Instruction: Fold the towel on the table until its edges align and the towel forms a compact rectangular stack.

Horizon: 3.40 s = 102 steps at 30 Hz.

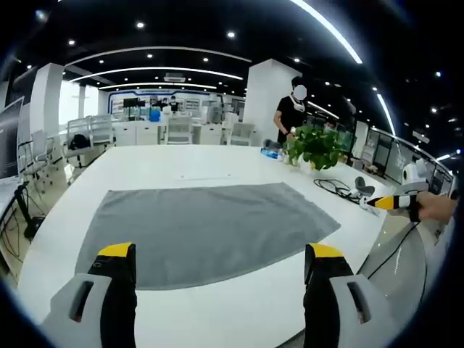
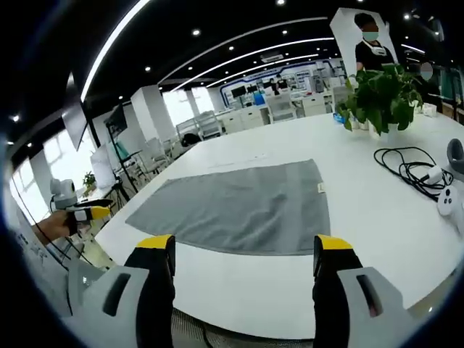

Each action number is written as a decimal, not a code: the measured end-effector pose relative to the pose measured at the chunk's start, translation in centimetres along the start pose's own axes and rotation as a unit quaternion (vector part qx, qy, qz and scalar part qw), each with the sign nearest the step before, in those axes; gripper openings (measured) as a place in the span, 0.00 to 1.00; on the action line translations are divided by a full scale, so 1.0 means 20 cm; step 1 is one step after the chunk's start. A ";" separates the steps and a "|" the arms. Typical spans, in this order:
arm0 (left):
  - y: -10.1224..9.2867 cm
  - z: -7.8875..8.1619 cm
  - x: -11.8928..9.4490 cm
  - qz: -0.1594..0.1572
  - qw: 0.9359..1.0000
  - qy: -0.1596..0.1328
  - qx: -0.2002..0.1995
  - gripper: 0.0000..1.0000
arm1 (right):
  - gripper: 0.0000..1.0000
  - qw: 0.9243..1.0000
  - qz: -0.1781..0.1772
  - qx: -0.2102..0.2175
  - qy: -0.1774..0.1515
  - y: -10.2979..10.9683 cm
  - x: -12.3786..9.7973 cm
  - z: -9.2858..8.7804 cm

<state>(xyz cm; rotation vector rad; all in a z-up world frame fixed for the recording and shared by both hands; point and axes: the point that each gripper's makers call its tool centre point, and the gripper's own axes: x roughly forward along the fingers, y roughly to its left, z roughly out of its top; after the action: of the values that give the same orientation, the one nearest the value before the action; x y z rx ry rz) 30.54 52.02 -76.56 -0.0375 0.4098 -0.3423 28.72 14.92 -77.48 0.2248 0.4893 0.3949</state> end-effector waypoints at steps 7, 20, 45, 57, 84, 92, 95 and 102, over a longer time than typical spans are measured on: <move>-0.01 0.00 0.00 -0.002 1.000 0.000 0.001 0.99 | 0.78 1.000 0.000 0.000 -0.003 0.00 -0.01 0.00; -0.03 -0.04 0.00 -0.006 1.000 0.010 -0.004 0.99 | 0.78 1.000 -0.006 0.007 0.003 -0.02 -0.02 -0.03; -0.04 -0.05 0.01 -0.008 1.000 0.020 0.001 0.99 | 0.77 1.000 -0.005 0.011 0.009 -0.03 -0.02 -0.06; -0.07 -0.03 0.02 -0.014 1.000 0.021 0.008 0.99 | 0.78 1.000 0.001 -0.003 0.008 -0.03 -0.02 -0.05; -0.28 0.11 0.15 -0.038 0.999 -0.006 0.012 0.97 | 0.78 1.000 0.009 -0.002 -0.003 -0.17 -0.02 0.06; -0.38 0.12 0.22 -0.055 0.998 0.001 0.020 0.97 | 0.78 1.000 0.011 -0.011 -0.011 -0.24 0.02 0.14; -0.42 0.13 0.26 -0.062 0.998 0.004 0.022 0.97 | 0.78 1.000 0.014 -0.017 -0.010 -0.26 0.03 0.17; -0.53 0.17 0.36 -0.092 0.995 0.009 0.046 0.97 | 0.77 0.999 0.014 -0.026 -0.014 -0.33 0.08 0.25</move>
<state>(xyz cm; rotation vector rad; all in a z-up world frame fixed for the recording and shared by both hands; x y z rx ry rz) 34.74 39.49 -75.14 0.0174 0.4098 -0.5421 34.61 9.01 -75.84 0.1867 0.4474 0.4306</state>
